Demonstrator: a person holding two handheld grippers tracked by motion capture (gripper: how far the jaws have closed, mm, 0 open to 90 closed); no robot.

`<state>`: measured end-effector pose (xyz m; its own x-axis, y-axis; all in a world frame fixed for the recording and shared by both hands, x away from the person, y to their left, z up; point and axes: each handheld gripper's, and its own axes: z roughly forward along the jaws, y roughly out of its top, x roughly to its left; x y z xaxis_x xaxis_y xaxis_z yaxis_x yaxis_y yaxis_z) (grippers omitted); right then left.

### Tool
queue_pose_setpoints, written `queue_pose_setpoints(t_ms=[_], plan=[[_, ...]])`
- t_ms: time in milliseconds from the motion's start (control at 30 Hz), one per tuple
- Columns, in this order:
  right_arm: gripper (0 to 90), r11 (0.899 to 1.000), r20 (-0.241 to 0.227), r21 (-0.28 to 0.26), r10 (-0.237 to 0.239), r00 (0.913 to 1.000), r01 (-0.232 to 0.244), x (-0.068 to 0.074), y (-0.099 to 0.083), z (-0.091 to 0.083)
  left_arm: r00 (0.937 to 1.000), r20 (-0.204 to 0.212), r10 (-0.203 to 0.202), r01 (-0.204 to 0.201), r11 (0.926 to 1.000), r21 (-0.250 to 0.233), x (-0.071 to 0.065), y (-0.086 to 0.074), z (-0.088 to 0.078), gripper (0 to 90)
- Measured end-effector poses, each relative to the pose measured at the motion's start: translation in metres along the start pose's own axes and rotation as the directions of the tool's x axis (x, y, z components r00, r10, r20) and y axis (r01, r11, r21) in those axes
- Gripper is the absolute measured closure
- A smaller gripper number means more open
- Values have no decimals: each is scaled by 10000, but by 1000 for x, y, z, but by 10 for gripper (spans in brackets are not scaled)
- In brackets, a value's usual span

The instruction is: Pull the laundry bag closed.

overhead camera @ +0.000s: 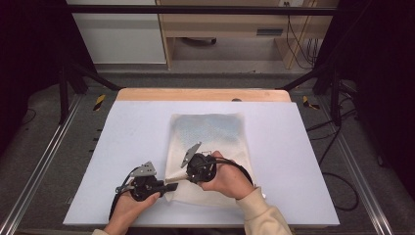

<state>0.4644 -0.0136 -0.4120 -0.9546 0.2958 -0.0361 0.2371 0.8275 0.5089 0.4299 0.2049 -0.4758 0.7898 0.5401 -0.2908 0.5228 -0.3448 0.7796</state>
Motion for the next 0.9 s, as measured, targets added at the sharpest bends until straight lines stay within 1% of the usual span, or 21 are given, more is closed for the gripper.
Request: queue_pose_setpoints(t_ms=[567, 600, 900], plan=[[819, 10000, -33, -9, 37, 10000, -37, -1, -4, -1, 10000, 19, -25, 25, 10000, 32, 0, -1, 1, 831], [819, 10000, -27, -28, 94, 10000, -94, -1, -4, -1, 10000, 30, -22, 22, 10000, 34, 0, -1, 1, 831], [819, 10000, -10, 1, 6, 10000, -6, -1, -5, -2, 10000, -8, 17, -16, 10000, 35, 0, -1, 0, 830]])
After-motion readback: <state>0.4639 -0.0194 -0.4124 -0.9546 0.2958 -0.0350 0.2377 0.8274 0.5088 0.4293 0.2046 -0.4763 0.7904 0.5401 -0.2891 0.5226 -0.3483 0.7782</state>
